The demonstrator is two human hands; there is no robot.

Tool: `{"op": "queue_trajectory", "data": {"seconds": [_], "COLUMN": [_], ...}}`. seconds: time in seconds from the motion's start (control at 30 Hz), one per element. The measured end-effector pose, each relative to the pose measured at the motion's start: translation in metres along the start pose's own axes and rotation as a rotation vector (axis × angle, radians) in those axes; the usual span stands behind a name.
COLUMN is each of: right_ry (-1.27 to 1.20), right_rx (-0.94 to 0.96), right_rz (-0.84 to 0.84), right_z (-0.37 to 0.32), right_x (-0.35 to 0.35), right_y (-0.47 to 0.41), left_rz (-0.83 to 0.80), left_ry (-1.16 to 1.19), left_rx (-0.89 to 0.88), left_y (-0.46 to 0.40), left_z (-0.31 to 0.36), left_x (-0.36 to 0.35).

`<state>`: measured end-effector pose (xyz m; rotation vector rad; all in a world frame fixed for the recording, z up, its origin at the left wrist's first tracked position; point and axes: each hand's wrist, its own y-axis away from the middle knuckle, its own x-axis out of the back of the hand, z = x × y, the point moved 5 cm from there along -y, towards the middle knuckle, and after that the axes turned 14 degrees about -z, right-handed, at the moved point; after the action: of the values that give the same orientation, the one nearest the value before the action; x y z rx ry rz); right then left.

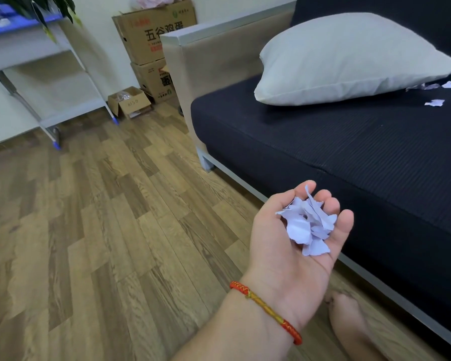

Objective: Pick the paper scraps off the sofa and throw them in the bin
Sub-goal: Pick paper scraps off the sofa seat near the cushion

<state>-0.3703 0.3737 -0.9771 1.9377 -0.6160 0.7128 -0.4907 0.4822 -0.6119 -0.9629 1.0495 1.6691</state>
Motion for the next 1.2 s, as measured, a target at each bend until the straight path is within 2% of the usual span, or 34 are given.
{"op": "queue_trajectory", "data": {"seconds": [0.03, 0.17, 0.3, 0.47, 0.57, 0.63, 0.73, 0.87, 1.07, 1.2], "right_ry": [-0.024, -0.088, -0.132, -0.349, -0.584, -0.771, -0.882, -0.775, -0.197, -0.053], "right_rx": [0.020, 0.160, 0.446, 0.835, 0.889, 0.921, 1.015, 0.985, 0.919, 0.884], "right_rz": [0.108, 0.108, 0.205, 0.482, 0.672, 0.690, 0.588, 0.482, 0.597, 0.601], "right_z": [0.001, -0.016, -0.057, -0.096, -0.113, -0.126, -0.157, -0.186, -0.210, -0.219], "right_x": [0.001, 0.008, 0.032, 0.107, 0.166, 0.202, 0.237, 0.245, 0.232, 0.233], "right_y": [-0.005, 0.027, 0.078, 0.177, 0.229, 0.251, 0.277, 0.288, 0.301, 0.309], "left_rz": [-0.001, 0.012, 0.064, 0.111, 0.163, 0.176, 0.129, 0.042, 0.084, 0.067], "left_ry": [0.002, 0.007, 0.021, 0.047, 0.025, 0.022, 0.047, 0.030, 0.035, 0.014], "left_rx": [0.008, 0.007, -0.009, -0.086, -0.184, -0.188, -0.158, -0.111, -0.077, -0.070], "left_y": [-0.001, -0.003, -0.006, -0.006, -0.006, -0.007, -0.004, 0.000, 0.012, 0.014], "left_z": [-0.002, -0.004, -0.003, 0.007, 0.014, 0.012, 0.004, -0.003, -0.004, 0.000], "left_x": [0.001, -0.001, 0.000, -0.003, 0.005, 0.009, 0.007, -0.002, -0.003, -0.006]}}
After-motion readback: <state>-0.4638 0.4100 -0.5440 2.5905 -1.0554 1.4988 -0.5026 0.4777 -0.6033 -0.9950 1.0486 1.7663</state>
